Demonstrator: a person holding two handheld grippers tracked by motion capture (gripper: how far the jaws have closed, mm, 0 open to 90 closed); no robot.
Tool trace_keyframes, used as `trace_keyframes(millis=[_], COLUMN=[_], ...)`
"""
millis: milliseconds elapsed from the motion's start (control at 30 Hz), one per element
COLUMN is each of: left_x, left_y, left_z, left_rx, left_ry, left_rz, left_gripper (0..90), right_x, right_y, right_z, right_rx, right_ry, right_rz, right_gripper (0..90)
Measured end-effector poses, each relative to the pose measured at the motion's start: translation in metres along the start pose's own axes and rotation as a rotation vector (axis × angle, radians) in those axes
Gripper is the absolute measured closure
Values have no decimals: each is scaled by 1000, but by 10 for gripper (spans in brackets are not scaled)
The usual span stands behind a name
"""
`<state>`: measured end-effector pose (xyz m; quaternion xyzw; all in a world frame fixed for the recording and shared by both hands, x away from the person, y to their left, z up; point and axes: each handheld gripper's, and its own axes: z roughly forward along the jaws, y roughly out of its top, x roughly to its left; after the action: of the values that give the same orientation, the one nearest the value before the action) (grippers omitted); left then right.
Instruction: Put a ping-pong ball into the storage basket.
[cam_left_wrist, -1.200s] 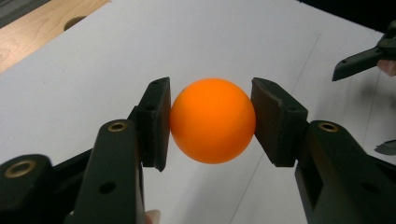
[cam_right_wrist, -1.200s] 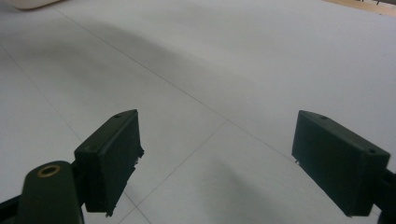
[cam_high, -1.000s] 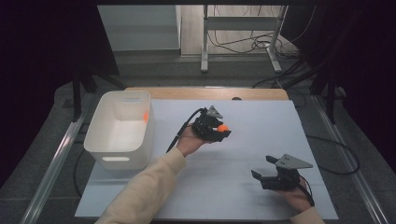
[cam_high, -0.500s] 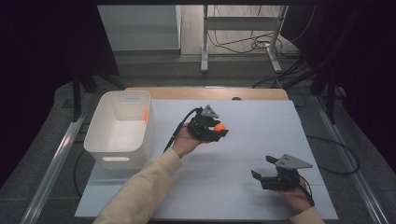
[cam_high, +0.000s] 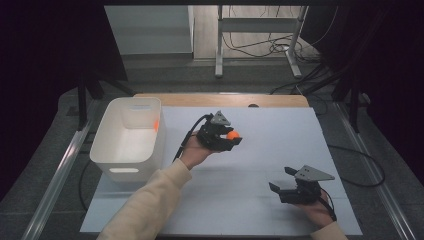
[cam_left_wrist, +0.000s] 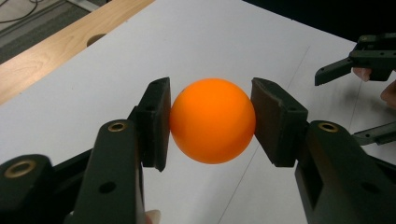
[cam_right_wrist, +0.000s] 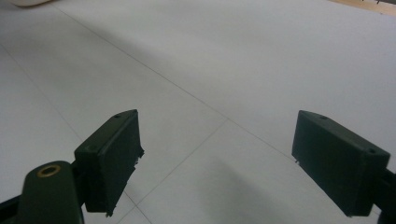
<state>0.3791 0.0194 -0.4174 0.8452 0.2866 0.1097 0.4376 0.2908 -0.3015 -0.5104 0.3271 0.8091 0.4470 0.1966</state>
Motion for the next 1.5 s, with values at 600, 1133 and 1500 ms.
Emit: trace_keyframes(millis=[600,1133,1500], left_x=[6,9,14], left_y=[-1,0,1], left_z=[-19,-36,-50], left_rx=[-29,-59,-70], left_ry=[28,43,68], left_rz=[-4,-9,-4], left_gripper=[502,502,502], right_x=[1,1,1], right_y=[0,0,0], right_z=[0,0,1], right_rx=[2,1,4], right_ry=[0,-1,-3], right_rz=[0,0,0], right_gripper=[161,161,161])
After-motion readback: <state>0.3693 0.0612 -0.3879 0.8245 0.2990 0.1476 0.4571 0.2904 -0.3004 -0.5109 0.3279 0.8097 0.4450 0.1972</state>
